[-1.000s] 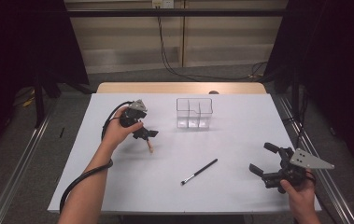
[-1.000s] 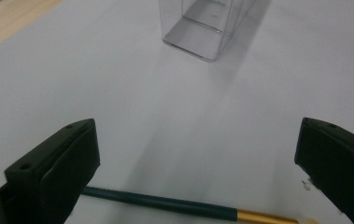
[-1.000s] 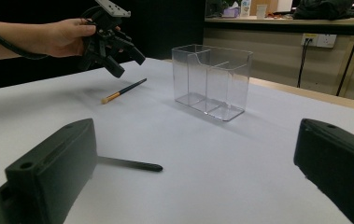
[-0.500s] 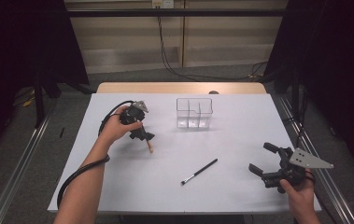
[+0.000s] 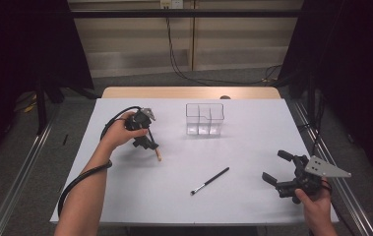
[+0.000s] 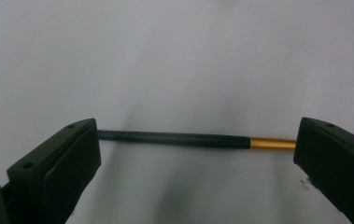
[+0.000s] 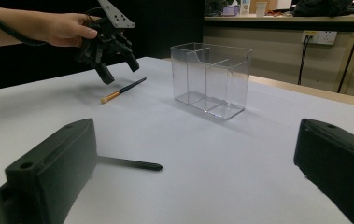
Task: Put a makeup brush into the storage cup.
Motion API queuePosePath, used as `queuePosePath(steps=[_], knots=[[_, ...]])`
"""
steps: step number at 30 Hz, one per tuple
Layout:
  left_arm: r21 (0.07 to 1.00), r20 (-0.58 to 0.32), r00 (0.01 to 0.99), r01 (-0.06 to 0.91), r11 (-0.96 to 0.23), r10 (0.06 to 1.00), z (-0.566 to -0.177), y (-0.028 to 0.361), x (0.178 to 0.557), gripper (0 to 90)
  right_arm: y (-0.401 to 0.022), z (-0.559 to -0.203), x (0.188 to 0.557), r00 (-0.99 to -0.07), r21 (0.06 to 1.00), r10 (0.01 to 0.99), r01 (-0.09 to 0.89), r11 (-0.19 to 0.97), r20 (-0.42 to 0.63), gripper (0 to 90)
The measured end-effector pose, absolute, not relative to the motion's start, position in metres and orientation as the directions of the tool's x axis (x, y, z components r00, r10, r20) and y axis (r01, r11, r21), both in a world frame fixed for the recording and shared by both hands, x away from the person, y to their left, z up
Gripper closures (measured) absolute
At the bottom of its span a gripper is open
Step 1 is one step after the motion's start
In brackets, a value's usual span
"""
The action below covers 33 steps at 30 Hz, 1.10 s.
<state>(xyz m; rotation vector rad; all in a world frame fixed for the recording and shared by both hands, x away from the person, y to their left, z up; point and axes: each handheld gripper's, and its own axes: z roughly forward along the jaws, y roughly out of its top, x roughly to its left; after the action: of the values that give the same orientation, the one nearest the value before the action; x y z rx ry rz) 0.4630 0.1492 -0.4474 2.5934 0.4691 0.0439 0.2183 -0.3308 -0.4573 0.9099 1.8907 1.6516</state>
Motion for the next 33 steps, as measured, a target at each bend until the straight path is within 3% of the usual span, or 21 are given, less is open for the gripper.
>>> queuePosePath(steps=[21,33], knots=[[0.458,-0.045,0.953,0.285,-0.842,0.299,-0.451,0.144,0.465,0.7,-0.332,-0.458,0.219,-0.675,0.982,0.733,0.180,0.051,0.085,0.0],[0.425,-0.020,0.974,0.213,-0.880,0.226,-0.460,0.141,0.462,1.0,-0.333,-0.459,0.219,-0.676,0.982,0.731,0.186,0.043,0.096,0.0]])
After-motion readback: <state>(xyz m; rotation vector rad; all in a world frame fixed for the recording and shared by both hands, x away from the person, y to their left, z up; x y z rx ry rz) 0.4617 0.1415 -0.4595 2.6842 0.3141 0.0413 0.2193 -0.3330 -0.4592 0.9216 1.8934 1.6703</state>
